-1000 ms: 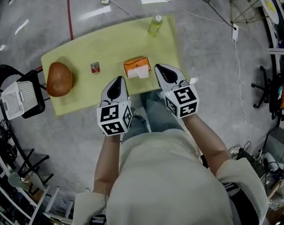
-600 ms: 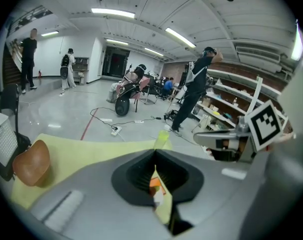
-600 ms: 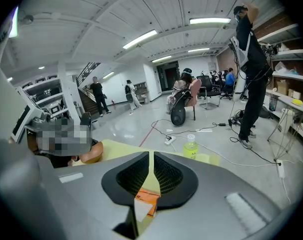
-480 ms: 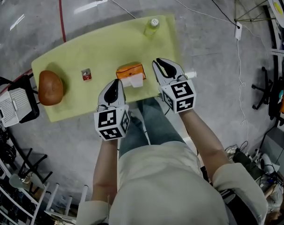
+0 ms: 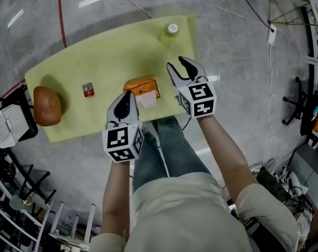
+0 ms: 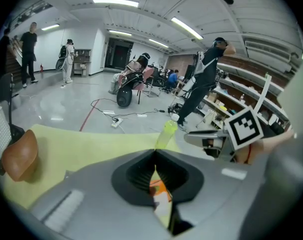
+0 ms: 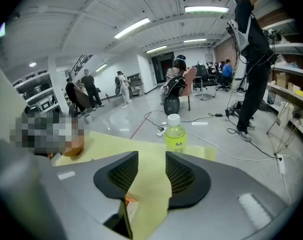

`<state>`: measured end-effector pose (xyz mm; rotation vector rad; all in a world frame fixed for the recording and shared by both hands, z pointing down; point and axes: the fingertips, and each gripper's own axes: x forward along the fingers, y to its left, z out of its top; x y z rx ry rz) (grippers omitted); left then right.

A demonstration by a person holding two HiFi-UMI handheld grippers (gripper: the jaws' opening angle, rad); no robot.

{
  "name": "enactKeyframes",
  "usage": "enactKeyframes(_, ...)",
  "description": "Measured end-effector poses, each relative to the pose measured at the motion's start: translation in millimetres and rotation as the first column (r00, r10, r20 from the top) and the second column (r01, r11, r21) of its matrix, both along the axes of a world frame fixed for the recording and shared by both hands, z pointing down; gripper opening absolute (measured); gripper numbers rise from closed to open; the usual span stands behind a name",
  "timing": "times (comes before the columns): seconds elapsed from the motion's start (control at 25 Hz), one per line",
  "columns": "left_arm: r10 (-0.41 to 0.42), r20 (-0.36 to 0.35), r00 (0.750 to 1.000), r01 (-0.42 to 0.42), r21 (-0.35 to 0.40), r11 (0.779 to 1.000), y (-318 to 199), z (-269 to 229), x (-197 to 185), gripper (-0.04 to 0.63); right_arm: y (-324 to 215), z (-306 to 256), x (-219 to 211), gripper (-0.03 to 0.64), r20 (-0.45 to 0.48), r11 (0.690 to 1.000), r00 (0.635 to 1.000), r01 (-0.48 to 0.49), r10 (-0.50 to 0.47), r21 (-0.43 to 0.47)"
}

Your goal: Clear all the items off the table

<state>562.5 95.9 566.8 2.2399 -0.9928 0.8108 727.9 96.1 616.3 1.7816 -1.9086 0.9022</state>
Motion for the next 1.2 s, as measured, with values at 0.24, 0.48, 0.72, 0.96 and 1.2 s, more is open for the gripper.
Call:
enactKeyframes(0.24,-0.011,0.008,1.0,0.011,-0.027,1.0,-7.3,24.2,14.2,0.009,-17.0,41.6,24.2,0.206,-0.005,0.999,1.0,-0.019,0.019,-0.028)
enactKeyframes(0.48,-0.027,0.016,1.0,0.027,-0.036,0.999,-12.7,43.5,21.1,0.009,-29.6,74.2,37.9,0.245,-0.013,0.998,0.999,-0.041,0.041,-0.038)
enactKeyframes(0.72,-0.077,0.015,0.997,0.078,-0.056,0.995,-24.5,61.2,21.3,0.009,-44.0,101.6,43.2,0.292,-0.022,0.998,0.999,-0.037,0.036,-0.052)
enactKeyframes(0.96,-0.085,0.024,0.996,0.086,-0.065,0.994,-40.0,78.9,18.7,0.009,-67.8,122.5,47.4,0.332,-0.034,0.999,0.999,-0.027,0.025,-0.043)
enactKeyframes(1.2,-0.1,0.043,0.994,0.103,-0.082,0.991,-50.8,97.1,14.7,0.009,-91.8,144.1,50.9,0.348,-0.033,0.999,0.999,-0.01,0.008,-0.05)
